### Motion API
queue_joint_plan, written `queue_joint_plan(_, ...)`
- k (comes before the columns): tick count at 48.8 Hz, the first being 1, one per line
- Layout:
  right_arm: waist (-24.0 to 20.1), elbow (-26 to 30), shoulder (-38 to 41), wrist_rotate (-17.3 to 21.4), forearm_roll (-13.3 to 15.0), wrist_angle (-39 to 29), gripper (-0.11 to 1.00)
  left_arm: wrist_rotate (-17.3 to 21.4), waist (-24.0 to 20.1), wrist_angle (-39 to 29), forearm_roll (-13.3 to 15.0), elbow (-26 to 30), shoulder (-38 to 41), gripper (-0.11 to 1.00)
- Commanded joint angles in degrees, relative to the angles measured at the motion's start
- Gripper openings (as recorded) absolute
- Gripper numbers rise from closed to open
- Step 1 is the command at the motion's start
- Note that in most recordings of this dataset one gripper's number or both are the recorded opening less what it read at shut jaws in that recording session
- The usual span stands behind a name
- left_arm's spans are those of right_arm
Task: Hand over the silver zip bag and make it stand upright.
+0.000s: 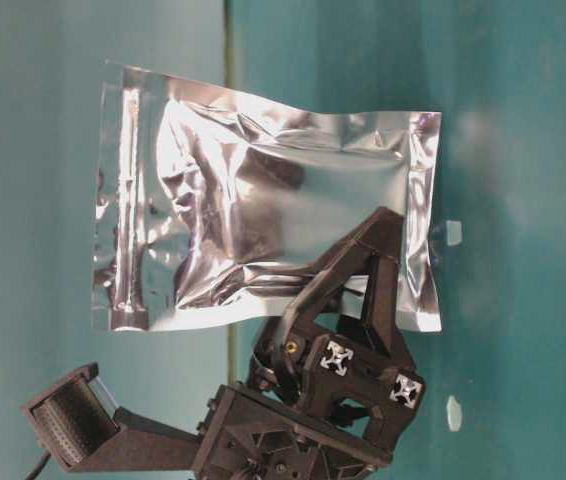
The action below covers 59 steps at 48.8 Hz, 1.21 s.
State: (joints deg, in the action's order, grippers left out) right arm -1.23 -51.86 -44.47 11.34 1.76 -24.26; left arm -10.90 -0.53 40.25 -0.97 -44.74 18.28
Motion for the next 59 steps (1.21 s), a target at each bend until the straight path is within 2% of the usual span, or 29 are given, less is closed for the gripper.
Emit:
queue_joint_plan(1, 0.09, 0.44, -0.09, 0.53, -0.09, 0.44, 0.89, 0.09, 0.44, 0.18, -0.18, 0.09, -0.53, 0.3)
queue_joint_plan(59, 0.09, 0.26, -0.09, 0.62, -0.09, 0.44, 0.89, 0.18, 0.62, -1.05, -0.18, 0.26, -0.62, 0.3)
